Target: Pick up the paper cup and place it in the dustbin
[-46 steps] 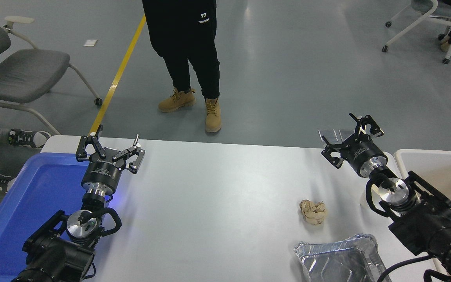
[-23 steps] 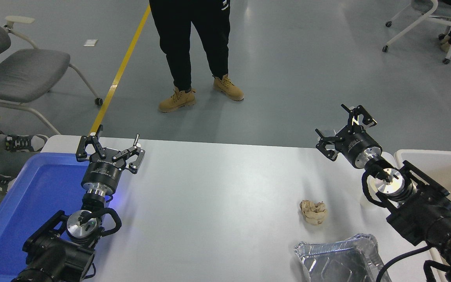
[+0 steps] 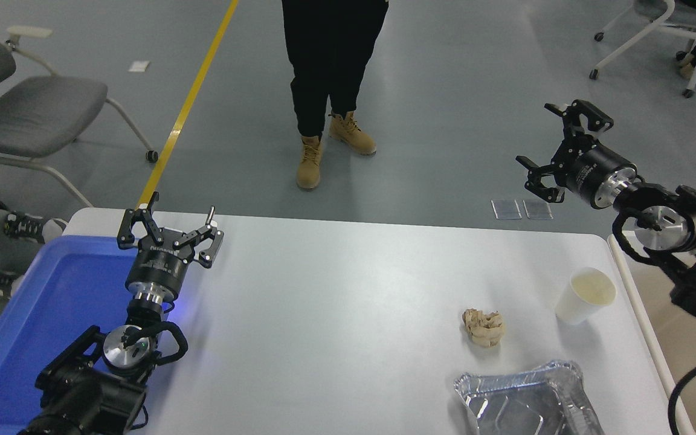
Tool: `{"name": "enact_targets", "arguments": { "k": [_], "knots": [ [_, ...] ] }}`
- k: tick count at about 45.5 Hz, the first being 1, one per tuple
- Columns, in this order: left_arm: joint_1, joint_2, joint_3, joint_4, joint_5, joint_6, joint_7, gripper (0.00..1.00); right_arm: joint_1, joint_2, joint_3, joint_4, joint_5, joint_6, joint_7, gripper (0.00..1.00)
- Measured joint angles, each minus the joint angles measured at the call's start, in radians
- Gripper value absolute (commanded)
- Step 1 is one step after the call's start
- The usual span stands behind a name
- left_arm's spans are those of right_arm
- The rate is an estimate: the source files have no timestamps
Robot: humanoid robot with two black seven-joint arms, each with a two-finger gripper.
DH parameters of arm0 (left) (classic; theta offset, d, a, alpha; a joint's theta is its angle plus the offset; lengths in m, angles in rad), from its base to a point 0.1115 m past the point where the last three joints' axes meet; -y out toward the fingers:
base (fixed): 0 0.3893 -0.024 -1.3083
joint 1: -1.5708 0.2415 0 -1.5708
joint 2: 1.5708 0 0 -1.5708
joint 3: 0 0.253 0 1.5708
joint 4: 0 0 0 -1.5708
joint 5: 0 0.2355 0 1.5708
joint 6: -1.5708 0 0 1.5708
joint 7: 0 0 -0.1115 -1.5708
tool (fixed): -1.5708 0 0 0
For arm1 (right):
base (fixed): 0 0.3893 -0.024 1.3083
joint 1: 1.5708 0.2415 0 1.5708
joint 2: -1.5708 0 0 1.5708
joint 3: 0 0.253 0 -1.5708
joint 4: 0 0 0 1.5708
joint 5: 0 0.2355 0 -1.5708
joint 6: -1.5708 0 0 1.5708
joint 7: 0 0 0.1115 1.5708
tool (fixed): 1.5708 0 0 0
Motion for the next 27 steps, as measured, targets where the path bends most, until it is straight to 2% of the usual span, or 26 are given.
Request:
{"name": "enact_targets", "arguments": {
  "k": [13, 27],
  "knots": [
    [0.000, 0.000, 0.000, 0.000, -0.001, 0.000, 0.000, 0.99, 0.406, -0.116, -0.598, 0.170, 0.000, -0.050, -0.024, 1.00],
    [0.001, 0.000, 0.000, 0.000, -0.001, 0.001, -0.001, 0.99, 0.881, -0.135, -1.203, 0.429, -0.015, -0.068, -0.028, 1.00]
  ]
}}
